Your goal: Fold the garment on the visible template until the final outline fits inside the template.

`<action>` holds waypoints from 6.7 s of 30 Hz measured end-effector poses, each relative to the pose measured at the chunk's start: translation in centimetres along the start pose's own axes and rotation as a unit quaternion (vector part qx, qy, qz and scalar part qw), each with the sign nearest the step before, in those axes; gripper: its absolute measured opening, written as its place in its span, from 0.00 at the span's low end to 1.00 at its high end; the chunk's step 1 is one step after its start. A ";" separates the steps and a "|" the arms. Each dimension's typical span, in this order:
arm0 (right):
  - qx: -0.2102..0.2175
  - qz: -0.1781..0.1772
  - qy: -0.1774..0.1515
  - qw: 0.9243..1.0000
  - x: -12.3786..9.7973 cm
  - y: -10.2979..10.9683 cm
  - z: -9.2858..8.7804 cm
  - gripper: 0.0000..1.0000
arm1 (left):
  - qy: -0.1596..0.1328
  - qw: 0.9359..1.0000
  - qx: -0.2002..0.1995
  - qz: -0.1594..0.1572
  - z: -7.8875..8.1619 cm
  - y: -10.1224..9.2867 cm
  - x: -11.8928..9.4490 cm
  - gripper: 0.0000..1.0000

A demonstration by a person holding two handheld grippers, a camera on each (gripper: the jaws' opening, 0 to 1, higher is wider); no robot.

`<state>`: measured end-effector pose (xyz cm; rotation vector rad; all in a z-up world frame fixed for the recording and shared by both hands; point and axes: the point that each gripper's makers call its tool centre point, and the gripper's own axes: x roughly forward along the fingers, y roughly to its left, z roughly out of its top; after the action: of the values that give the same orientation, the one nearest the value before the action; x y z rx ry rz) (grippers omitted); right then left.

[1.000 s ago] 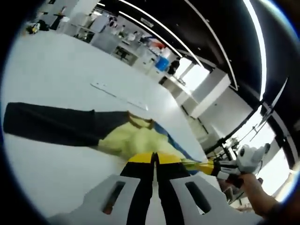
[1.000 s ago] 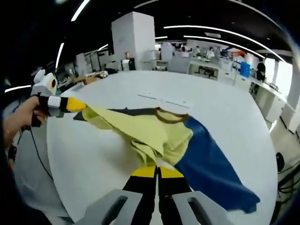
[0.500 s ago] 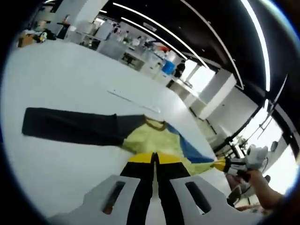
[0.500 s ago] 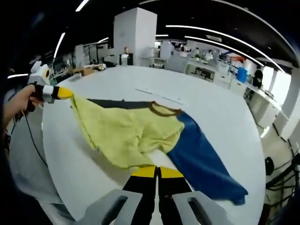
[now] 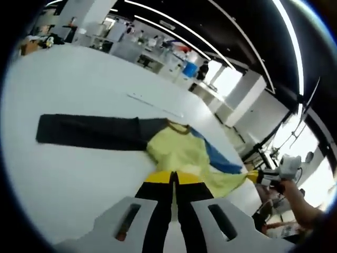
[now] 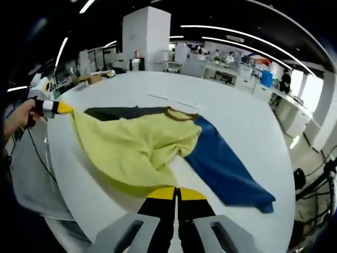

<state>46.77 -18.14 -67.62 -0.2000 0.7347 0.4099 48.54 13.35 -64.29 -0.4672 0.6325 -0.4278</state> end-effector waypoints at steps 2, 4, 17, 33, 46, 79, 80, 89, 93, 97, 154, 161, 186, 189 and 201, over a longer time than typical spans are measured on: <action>0.003 -0.002 -0.001 1.000 -0.4 0.0 -0.2 0.00 | 0.004 1.000 0.002 0.000 -0.4 0.1 -0.4 0.00; 0.004 -0.004 -0.002 1.000 -1.0 0.1 -0.3 0.00 | 0.013 1.000 0.007 0.003 -0.9 0.3 -0.8 0.00; 0.035 -0.005 0.025 0.999 -3.0 0.7 -3.4 0.00 | 0.055 0.996 0.060 0.027 -4.4 1.7 -2.5 0.00; 0.056 0.006 0.084 0.995 -3.6 2.7 -8.3 0.00 | 0.106 0.990 0.085 0.044 -8.8 2.5 -4.0 0.00; 0.069 0.003 0.126 0.990 -3.4 3.5 -12.4 0.00 | 0.153 0.981 0.099 0.071 -12.8 4.5 -4.7 0.00; 0.080 0.006 0.172 0.982 -3.3 4.5 -16.5 0.00 | 0.191 0.966 0.159 0.064 -14.9 4.3 -4.6 0.00; 0.090 0.006 0.164 0.982 -3.3 4.4 -16.3 0.00 | 0.187 0.968 0.154 0.061 -14.8 4.0 -4.7 0.01; 0.146 0.020 0.120 0.982 -4.0 4.5 -14.0 0.29 | 0.159 0.972 0.168 0.037 -13.2 2.6 -4.3 0.34; 0.156 0.020 0.089 0.984 -4.1 3.6 -12.4 0.40 | 0.149 0.972 0.174 0.039 -12.6 2.5 -3.9 0.53; 0.181 0.026 0.053 0.982 -4.1 2.8 -10.9 0.53 | 0.136 0.973 0.181 0.039 -12.0 2.4 -3.6 0.62; 0.247 -0.156 -0.027 0.956 -0.6 -21.5 -9.0 0.28 | 0.071 0.971 0.226 -0.033 -7.7 -2.1 -0.1 0.99; 0.278 -0.173 -0.025 0.945 0.6 -23.0 -9.7 0.24 | 0.074 0.971 0.224 -0.025 -7.8 -1.6 -0.2 0.98; 0.267 -0.203 -0.006 0.942 2.8 -24.3 -8.9 0.17 | 0.093 0.972 0.216 0.004 -8.4 0.1 -1.2 0.88; 0.263 -0.200 -0.008 0.944 3.0 -24.4 -8.8 0.12 | 0.093 0.973 0.209 0.007 -8.4 0.2 -1.2 0.86; 0.259 -0.192 -0.013 0.947 4.0 -24.4 -8.6 0.00 | 0.086 0.973 0.212 0.017 -8.1 0.5 -1.3 0.85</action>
<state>54.68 -41.69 -75.76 0.1594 0.7343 -0.1575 42.51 12.14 -69.69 -0.0125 0.6924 -0.5591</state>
